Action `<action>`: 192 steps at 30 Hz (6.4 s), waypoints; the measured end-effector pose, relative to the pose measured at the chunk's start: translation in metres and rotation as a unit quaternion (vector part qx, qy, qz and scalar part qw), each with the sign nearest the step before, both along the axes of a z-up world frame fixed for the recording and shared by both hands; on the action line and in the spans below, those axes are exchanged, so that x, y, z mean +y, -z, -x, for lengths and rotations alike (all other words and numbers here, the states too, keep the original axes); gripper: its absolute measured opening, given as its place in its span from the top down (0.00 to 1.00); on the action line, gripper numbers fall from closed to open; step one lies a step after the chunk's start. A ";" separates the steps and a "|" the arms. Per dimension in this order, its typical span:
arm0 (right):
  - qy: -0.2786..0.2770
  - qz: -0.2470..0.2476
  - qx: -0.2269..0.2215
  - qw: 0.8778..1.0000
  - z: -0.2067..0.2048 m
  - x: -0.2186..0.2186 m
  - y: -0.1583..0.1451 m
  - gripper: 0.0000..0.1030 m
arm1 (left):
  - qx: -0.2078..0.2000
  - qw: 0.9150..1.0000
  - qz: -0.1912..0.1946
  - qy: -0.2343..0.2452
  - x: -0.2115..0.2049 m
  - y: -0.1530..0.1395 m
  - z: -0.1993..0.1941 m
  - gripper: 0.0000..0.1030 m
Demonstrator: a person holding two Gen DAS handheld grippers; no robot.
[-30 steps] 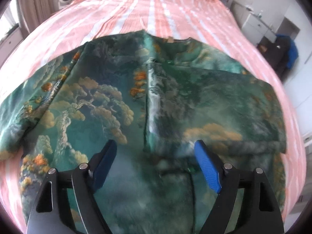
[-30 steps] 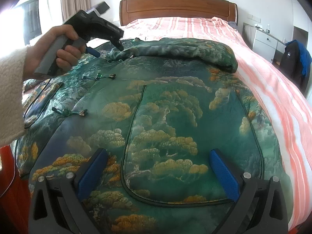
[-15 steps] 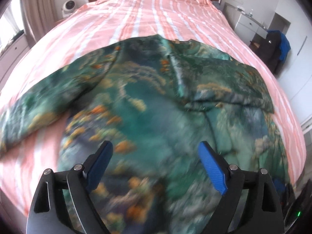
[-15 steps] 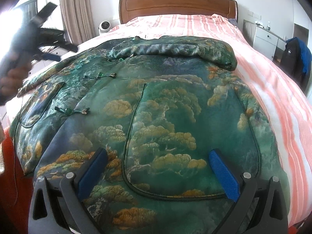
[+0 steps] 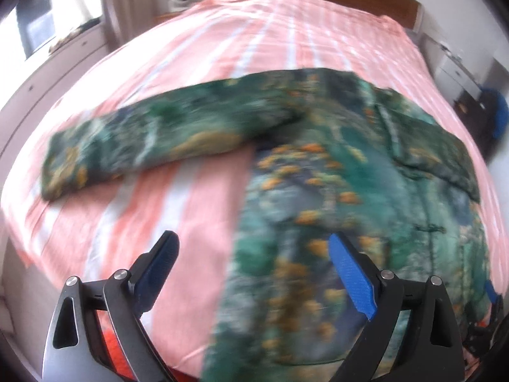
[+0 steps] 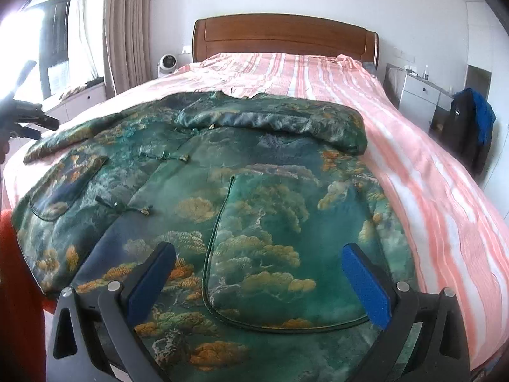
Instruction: Fold large clothes
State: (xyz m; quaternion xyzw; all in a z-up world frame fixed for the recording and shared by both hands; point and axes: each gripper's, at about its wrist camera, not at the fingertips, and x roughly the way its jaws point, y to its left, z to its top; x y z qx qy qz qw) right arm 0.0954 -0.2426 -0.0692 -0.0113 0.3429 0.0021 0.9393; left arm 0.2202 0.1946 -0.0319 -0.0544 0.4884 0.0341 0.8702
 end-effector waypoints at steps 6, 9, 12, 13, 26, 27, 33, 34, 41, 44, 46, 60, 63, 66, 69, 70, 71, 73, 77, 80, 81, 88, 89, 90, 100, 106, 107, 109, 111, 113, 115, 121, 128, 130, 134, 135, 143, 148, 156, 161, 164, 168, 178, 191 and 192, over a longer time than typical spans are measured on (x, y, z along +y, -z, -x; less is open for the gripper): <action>-0.001 -0.001 -0.007 1.000 0.003 0.001 0.000 0.01 | 0.009 0.993 0.067 -0.101 0.079 0.008 0.013 0.07; 0.006 0.003 -0.013 1.000 0.003 -0.001 0.000 0.01 | -0.015 0.976 0.128 -0.173 0.134 0.008 0.023 0.07; 0.014 -0.004 -0.005 1.000 -0.002 -0.002 0.003 0.01 | -0.029 0.948 0.187 -0.257 0.196 0.020 0.033 0.07; 0.014 -0.004 -0.002 1.000 -0.003 -0.001 0.004 0.01 | -0.025 0.941 0.199 -0.274 0.209 0.025 0.033 0.07; -0.032 0.038 0.012 0.999 -0.002 0.028 0.015 0.01 | -0.034 0.905 0.262 -0.333 0.269 0.068 -0.041 0.17; -0.036 0.038 0.011 0.999 -0.001 0.029 0.015 0.01 | -0.030 0.906 0.255 -0.335 0.267 0.070 -0.047 0.26; -0.043 0.033 0.020 0.998 -0.003 0.030 0.019 0.01 | -0.008 0.934 0.146 -0.327 0.256 0.049 -0.078 0.91; -0.045 0.031 0.020 0.998 -0.003 0.030 0.020 0.01 | -0.020 0.944 0.108 -0.312 0.245 0.033 -0.084 0.92; -0.061 0.009 0.014 0.998 -0.005 0.028 0.015 0.01 | -0.120 0.980 -0.084 -0.132 0.105 -0.086 -0.130 0.93; -0.062 -0.005 0.011 0.998 -0.005 0.024 0.013 0.01 | -0.163 0.981 -0.095 -0.051 0.032 -0.124 -0.150 0.93; -0.060 -0.015 0.010 0.998 -0.005 0.020 0.011 0.01 | -0.183 0.979 -0.089 0.018 -0.033 -0.144 -0.162 0.93; -0.039 -0.052 0.019 0.998 -0.003 -0.004 0.011 0.01 | -0.069 0.947 -0.110 0.295 -0.366 0.000 -0.191 0.67; -0.038 -0.061 0.024 0.997 -0.003 -0.007 0.012 0.01 | -0.056 0.945 -0.146 0.287 -0.362 0.026 -0.181 0.23; -0.037 -0.072 0.031 0.996 -0.005 -0.012 0.016 0.01 | -0.063 0.945 -0.136 0.290 -0.332 0.019 -0.170 0.15; -0.033 -0.082 0.035 0.995 -0.008 -0.017 0.017 0.01 | -0.067 0.957 -0.106 0.264 -0.286 -0.003 -0.175 0.11; -0.032 -0.085 0.035 0.995 -0.009 -0.019 0.017 0.01 | -0.069 0.960 -0.097 0.252 -0.275 -0.006 -0.181 0.06; -0.031 -0.087 0.036 0.995 -0.010 -0.019 0.017 0.01 | -0.074 0.965 -0.091 0.234 -0.255 -0.010 -0.187 0.04; -0.030 -0.088 0.037 0.995 -0.011 -0.020 0.017 0.01 | -0.075 0.972 -0.102 0.199 -0.224 -0.005 -0.199 0.03; -0.031 -0.083 0.039 0.995 -0.012 -0.017 0.019 0.01 | -0.011 0.974 -0.211 0.078 -0.158 0.046 -0.253 0.03; -0.031 -0.074 0.040 0.996 -0.011 -0.014 0.020 0.01 | 0.044 0.984 -0.172 -0.019 -0.100 0.069 -0.278 0.06; -0.031 -0.072 0.039 0.996 -0.011 -0.013 0.020 0.01 | 0.038 0.989 -0.137 -0.044 -0.086 0.064 -0.277 0.06; -0.029 -0.075 0.041 0.996 -0.011 -0.014 0.021 0.01 | -0.002 1.000 0.015 -0.009 -0.060 0.021 -0.276 0.07; -0.029 -0.076 0.041 0.996 -0.011 -0.013 0.021 0.01 | 0.002 1.000 0.008 -0.002 -0.064 0.022 -0.281 0.07; -0.030 -0.075 0.041 0.996 -0.012 -0.013 0.021 0.01 | 0.009 1.000 -0.001 0.002 -0.066 0.027 -0.291 0.07; -0.033 -0.053 0.043 0.997 -0.013 -0.006 0.026 0.01 | 0.042 0.989 -0.111 -0.083 -0.046 0.063 -0.312 0.65; -0.036 -0.057 0.044 0.997 -0.014 -0.006 0.026 0.01 | -0.024 0.981 -0.190 -0.016 -0.083 0.032 -0.283 0.16; -0.037 -0.059 0.044 0.997 -0.014 -0.006 0.025 0.01 | -0.043 0.981 -0.190 -0.005 -0.089 0.023 -0.275 0.15; -0.037 -0.062 0.044 0.996 -0.013 -0.007 0.025 0.01 | -0.061 0.983 -0.172 0.025 -0.104 0.013 -0.264 0.14; -0.037 -0.064 0.044 0.996 -0.014 -0.007 0.024 0.01 | -0.073 0.985 -0.149 0.055 -0.125 0.006 -0.254 0.12; -0.038 -0.065 0.043 0.996 -0.013 -0.007 0.023 0.01 | -0.078 0.985 -0.131 0.080 -0.150 0.004 -0.250 0.11; -0.038 -0.068 0.041 0.996 -0.012 -0.008 0.022 0.01 | -0.074 0.985 -0.117 0.100 -0.169 0.004 -0.249 0.11; -0.033 -0.078 0.036 0.996 -0.010 -0.014 0.019 0.01 | -0.085 0.978 -0.098 0.163 -0.243 0.005 -0.241 0.11; -0.032 -0.090 0.034 0.995 -0.011 -0.019 0.017 0.01 | -0.068 0.969 -0.129 0.201 -0.301 0.041 -0.246 0.07; -0.032 -0.091 0.035 0.995 -0.010 -0.020 0.017 0.01 | -0.045 0.968 -0.137 0.205 -0.305 0.060 -0.253 0.07; -0.034 -0.092 0.035 0.995 -0.010 -0.020 0.017 0.01 | -0.038 0.967 -0.145 0.205 -0.306 0.074 -0.253 0.03; -0.034 -0.092 0.034 0.995 -0.010 -0.020 0.016 0.01 | -0.040 0.968 -0.140 0.204 -0.304 0.072 -0.252 0.03; -0.031 -0.098 0.027 0.994 -0.010 -0.023 0.014 0.01 | -0.076 0.970 -0.133 0.190 -0.285 0.036 -0.230 0.04; -0.031 -0.096 0.024 0.995 -0.009 -0.023 0.013 0.01 | -0.097 0.968 -0.139 0.186 -0.267 0.018 -0.211 0.04; -0.035 -0.088 0.017 0.995 -0.007 -0.020 0.010 0.01 | -0.152 0.943 -0.241 0.170 -0.229 -0.014 -0.183 0.04; -0.033 -0.084 0.009 0.996 -0.005 -0.021 0.007 0.01 | -0.200 0.866 -0.414 0.194 -0.180 -0.041 -0.138 0.00; -0.032 -0.091 0.007 0.995 -0.006 -0.024 0.007 0.01 | -0.187 0.808 -0.524 0.196 -0.136 -0.048 -0.110 0.00; -0.033 -0.099 0.008 0.995 -0.007 -0.025 0.006 0.01 | -0.095 0.763 -0.611 0.189 -0.058 -0.060 -0.077 0.00; -0.034 -0.088 0.006 0.996 -0.005 -0.020 0.007 0.01 | -0.010 0.944 -0.282 0.173 -0.046 0.013 -0.038 0.00; -0.004 -0.059 0.006 0.998 -0.006 -0.024 0.012 0.01 | -0.076 0.982 -0.089 0.151 -0.118 0.057 -0.026 0.01; 0.003 -0.061 0.003 0.998 -0.004 -0.028 0.011 0.01 | -0.074 0.984 -0.082 0.140 -0.110 0.055 -0.027 0.01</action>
